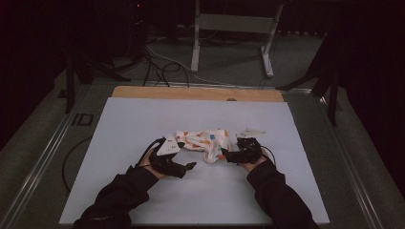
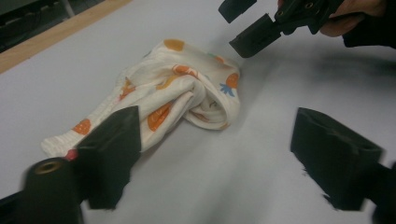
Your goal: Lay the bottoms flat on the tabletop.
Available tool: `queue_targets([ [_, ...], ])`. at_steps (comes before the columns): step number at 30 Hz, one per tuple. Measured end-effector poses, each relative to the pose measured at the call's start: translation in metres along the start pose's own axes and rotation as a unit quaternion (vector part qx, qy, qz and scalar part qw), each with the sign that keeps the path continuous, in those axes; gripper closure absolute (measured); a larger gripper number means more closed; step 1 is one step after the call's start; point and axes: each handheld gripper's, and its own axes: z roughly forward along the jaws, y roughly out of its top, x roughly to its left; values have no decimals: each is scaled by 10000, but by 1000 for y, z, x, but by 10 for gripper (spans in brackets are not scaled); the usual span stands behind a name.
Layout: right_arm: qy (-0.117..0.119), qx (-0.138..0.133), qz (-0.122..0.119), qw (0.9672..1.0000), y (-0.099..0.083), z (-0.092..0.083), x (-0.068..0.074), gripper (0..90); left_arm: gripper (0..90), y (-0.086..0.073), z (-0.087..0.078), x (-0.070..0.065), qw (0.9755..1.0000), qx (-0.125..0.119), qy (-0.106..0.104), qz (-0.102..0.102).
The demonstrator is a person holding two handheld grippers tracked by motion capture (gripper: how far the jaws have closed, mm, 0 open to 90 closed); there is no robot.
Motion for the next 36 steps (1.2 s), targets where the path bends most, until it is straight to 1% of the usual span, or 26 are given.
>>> queue_targets([
  [2,-30,21,18,10000,-1,1,0,227,246,-1,6,0,10000,-31,59,22],
  [4,-79,76,36,9999,-3,4,0,246,317,-2,12,0,10000,-24,45,32],
  [5,-94,117,45,9999,-4,6,0,254,352,-2,15,-1,9999,1,85,66],
  [6,-153,163,36,9997,-6,9,0,278,407,-2,19,-1,9999,34,108,102],
  [7,-153,163,36,9997,-6,9,0,278,407,-3,22,-2,9999,22,95,109],
  [9,-159,225,42,9996,-7,13,0,313,462,-3,30,-4,9995,63,203,233],
  [11,-214,261,44,9994,-9,16,0,339,485,-2,35,-6,9989,104,285,350],
  [12,-216,262,84,9994,-9,17,0,346,491,-2,40,-7,9984,136,392,393],
  [13,-268,305,78,9991,-10,18,-1,362,495,-2,42,-7,9982,129,427,406],
  [15,-300,339,144,9989,-12,20,-1,383,517,-1,48,-6,9971,216,543,485],
  [16,-316,354,137,9988,-12,21,-2,397,525,-1,52,-6,9966,260,588,518],
  [17,-350,364,173,9986,-13,22,-2,413,531,-1,54,-5,9963,271,623,521],
  [19,-302,401,180,9986,-14,24,-2,429,561,-1,59,-4,9961,305,652,513],
  [20,-328,456,139,9983,-15,26,-1,452,579,-1,62,-4,9953,342,700,580],
  [22,-319,481,145,9982,-15,26,-1,467,596,-2,68,-4,9939,418,783,659],
  [24,-411,546,102,9976,-16,28,0,493,624,-2,71,-5,9934,437,829,665],
  [25,-395,557,105,9976,-16,29,0,523,668,-2,72,-5,9932,439,841,674],
  [26,-418,570,103,9974,-16,29,1,533,687,-1,74,-5,9925,491,873,702],
  [27,-479,596,73,9970,-16,29,1,562,715,-1,75,-5,9922,509,896,702],
  [29,-456,616,59,9970,-16,29,1,612,776,-1,75,-5,9925,511,904,652],
  [30,-480,630,51,9968,-15,29,1,673,853,0,75,-5,9925,523,900,641],
  [31,-480,630,51,9968,-15,29,1,673,853,0,75,-5,9924,532,900,654],
  [32,-512,656,7,9965,-15,29,1,725,879,1,74,-5,9921,521,926,663],
  [33,-512,656,7,9965,-15,29,1,725,879,1,73,-5,9920,522,931,679],
  [34,-494,654,16,9966,-15,29,1,752,883,2,72,-5,9916,552,924,710],
  [36,-524,636,38,9966,-15,28,1,811,884,2,70,-5,9919,540,922,693],
])
